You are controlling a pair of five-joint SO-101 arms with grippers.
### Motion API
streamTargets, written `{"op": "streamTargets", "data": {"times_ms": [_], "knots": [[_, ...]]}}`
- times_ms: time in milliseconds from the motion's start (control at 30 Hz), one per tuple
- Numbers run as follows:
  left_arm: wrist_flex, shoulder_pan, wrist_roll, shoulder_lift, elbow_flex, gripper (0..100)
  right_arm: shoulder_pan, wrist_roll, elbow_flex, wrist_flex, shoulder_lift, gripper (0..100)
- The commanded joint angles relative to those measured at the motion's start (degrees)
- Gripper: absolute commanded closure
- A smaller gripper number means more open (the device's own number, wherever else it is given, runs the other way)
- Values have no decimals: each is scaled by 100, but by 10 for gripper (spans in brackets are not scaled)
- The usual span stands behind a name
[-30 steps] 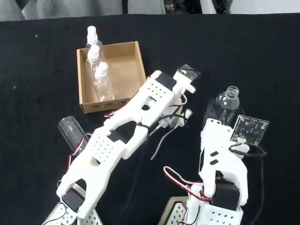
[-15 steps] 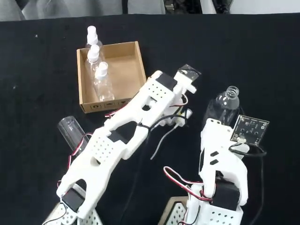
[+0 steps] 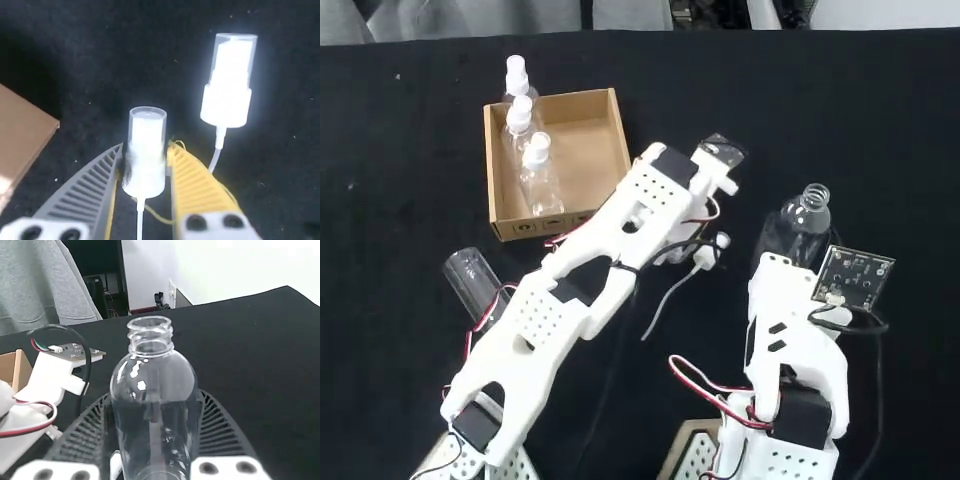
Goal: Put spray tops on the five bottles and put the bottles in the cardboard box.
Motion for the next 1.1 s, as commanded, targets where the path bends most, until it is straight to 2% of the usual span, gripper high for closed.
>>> {"op": "streamTargets", "data": {"times_ms": [0,167,1067], "knots": [[273,22,79,-105,-444,970,97,-18,48,-158,-549,920],[352,4,475,-114,-444,971,97,-18,92,-185,-549,920],[466,-40,545,-949,-382,971,97,-18,101,-185,-549,920]]}}
